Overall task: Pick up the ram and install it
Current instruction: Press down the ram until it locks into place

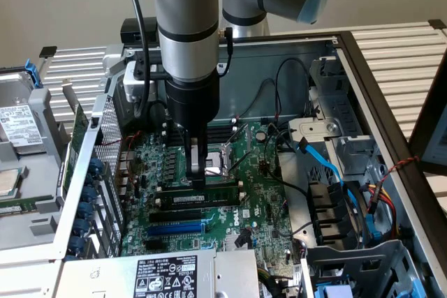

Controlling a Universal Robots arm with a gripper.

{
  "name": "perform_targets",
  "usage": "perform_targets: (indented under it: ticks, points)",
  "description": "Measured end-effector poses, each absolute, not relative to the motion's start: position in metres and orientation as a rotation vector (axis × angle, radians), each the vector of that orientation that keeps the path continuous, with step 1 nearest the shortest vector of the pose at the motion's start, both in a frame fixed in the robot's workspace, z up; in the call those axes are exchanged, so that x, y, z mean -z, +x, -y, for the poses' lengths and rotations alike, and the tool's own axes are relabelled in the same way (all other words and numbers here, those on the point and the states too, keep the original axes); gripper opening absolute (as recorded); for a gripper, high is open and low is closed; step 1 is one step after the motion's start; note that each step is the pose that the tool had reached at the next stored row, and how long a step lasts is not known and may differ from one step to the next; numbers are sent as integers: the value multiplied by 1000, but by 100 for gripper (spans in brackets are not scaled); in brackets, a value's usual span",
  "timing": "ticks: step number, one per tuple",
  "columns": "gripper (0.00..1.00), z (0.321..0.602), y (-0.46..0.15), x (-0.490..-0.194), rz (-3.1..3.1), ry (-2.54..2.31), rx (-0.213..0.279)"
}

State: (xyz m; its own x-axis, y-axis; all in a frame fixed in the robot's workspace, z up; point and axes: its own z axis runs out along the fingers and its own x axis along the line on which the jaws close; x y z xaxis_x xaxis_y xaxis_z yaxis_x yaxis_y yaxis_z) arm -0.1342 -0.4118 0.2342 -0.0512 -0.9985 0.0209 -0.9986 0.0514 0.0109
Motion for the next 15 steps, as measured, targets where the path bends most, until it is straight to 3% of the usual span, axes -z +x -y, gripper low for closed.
perform_targets:
  ticks: [15]
  points:
    - [10,412,-135,-231,2262,2149,-13]
